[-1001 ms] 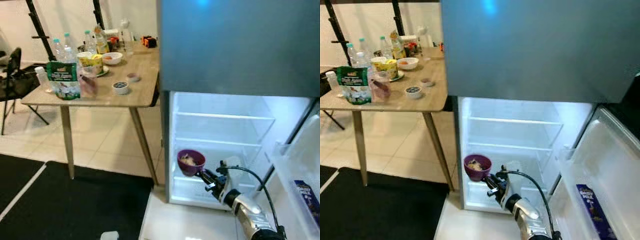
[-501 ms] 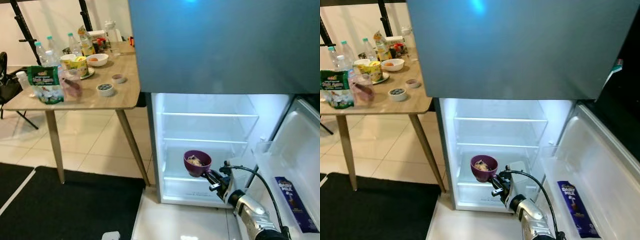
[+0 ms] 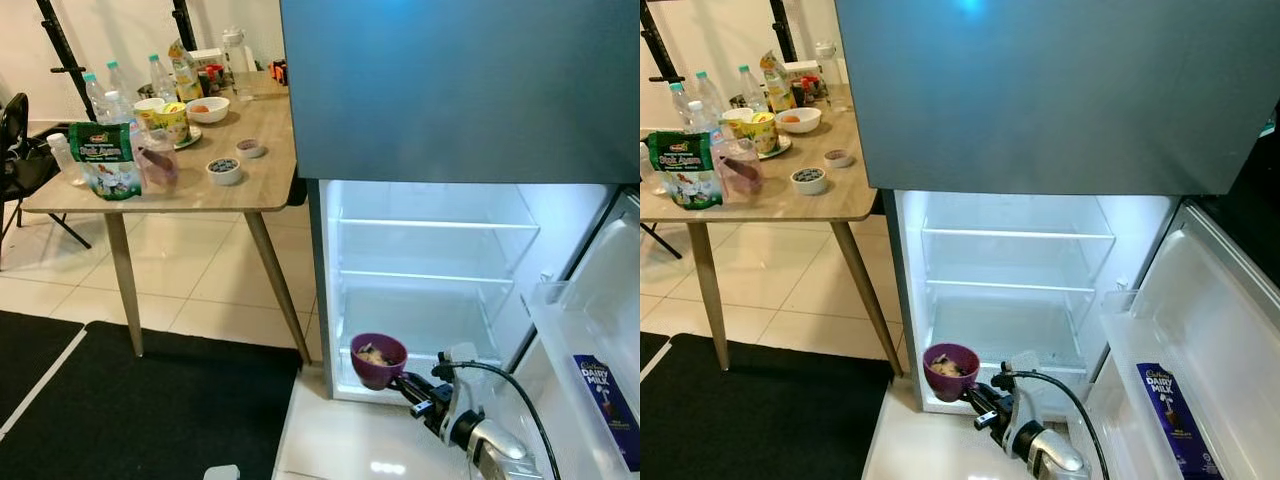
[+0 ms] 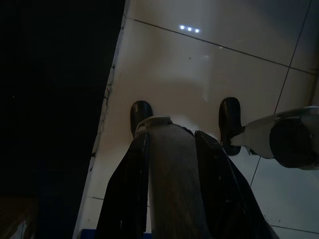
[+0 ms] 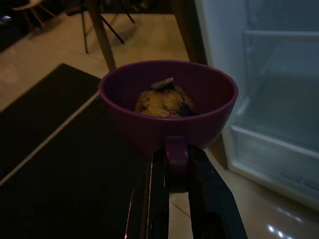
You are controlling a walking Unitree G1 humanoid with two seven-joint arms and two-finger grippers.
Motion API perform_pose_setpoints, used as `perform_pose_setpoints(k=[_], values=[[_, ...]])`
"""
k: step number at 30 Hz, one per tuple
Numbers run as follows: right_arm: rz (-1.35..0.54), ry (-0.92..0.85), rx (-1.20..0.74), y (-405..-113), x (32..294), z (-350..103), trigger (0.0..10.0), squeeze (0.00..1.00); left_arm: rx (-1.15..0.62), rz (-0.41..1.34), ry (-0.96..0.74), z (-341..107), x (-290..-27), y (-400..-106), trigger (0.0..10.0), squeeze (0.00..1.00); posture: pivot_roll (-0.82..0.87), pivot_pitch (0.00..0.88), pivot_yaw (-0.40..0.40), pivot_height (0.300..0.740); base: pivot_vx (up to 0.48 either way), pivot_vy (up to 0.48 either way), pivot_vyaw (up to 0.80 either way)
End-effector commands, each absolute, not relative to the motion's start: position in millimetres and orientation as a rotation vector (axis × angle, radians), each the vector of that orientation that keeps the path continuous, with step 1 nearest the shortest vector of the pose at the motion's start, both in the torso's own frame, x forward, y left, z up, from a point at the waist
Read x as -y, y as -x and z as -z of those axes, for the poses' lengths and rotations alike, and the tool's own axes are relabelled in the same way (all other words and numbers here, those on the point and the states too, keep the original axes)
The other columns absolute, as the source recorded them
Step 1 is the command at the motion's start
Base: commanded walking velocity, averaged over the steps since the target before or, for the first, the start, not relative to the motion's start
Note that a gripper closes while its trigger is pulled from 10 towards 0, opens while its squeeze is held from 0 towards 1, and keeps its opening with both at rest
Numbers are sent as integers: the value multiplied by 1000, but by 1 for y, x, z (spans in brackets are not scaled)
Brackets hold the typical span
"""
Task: Restocking fridge
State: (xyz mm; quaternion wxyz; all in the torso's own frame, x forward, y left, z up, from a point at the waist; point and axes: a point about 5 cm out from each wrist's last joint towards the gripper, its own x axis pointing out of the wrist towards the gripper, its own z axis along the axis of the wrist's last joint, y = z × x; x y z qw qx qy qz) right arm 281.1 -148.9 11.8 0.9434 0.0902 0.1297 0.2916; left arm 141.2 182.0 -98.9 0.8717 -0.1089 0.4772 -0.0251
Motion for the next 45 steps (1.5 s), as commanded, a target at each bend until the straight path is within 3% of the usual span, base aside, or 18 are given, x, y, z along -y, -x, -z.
perform_pose_setpoints(k=[1,10,26,36,45], values=[[-640,-195,-214,-285,143,-20,10000,0,-1017,34,224,101,-187,-135,10000,0,-99,45,38,740,0,0,0],[-623,-167,-286,-276,148,-7,10000,0,-1031,58,195,101,-183,-136,10000,0,-93,43,28,740,0,0,0],[-782,-299,-251,-267,136,-9,10000,0,-1027,68,198,101,-182,-136,10000,0,-91,36,27,740,0,0,0],[-716,-260,-285,-269,147,-7,10000,0,-1028,64,189,101,-184,-136,10000,0,-96,24,22,740,0,0,0],[-891,-331,-229,-268,133,-18,10000,0,-1024,53,217,101,-185,-136,10000,0,-101,41,27,740,146,0,0]])
